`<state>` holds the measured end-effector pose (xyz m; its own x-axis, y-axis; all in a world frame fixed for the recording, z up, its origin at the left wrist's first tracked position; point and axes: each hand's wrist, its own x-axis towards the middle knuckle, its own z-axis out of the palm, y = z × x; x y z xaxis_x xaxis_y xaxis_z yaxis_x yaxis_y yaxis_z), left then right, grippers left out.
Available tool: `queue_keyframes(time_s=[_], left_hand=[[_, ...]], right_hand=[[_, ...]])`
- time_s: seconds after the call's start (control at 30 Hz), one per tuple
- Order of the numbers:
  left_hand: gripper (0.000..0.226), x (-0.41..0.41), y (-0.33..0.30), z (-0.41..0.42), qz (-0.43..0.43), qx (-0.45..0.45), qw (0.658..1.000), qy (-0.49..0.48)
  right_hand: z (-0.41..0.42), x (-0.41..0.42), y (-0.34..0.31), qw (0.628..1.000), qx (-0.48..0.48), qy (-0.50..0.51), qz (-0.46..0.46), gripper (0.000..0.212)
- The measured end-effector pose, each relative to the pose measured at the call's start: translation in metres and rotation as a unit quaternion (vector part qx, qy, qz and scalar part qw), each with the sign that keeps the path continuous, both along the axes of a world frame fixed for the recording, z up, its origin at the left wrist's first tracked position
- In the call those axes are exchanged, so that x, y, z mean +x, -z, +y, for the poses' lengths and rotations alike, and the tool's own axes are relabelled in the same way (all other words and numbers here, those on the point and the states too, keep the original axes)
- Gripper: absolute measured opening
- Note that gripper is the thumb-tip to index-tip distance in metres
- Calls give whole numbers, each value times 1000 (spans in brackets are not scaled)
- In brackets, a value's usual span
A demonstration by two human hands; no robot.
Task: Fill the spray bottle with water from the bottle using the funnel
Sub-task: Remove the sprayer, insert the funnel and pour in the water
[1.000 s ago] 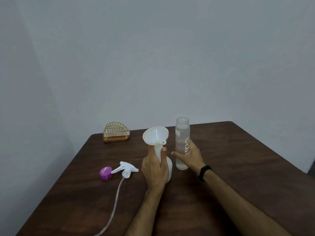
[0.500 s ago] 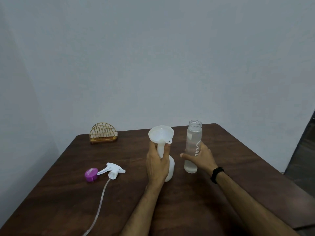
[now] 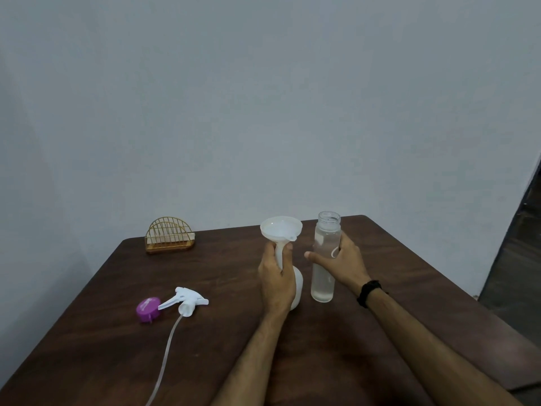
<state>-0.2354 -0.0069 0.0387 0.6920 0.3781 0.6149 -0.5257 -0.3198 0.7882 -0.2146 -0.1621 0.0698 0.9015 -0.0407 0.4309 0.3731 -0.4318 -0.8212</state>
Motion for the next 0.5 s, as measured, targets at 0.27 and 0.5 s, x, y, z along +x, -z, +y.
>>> queue_keyframes(time_s=[0.27, 0.5], left_hand=[[14, 5, 1, -3, 0, 32, 999, -8], [13, 8, 5, -4, 3, 42, 999, -15]], right_hand=[[-1, -2, -15, 997, -61, -6, -39, 68], [-7, 2, -46, 985, -158, -10, -74, 58]])
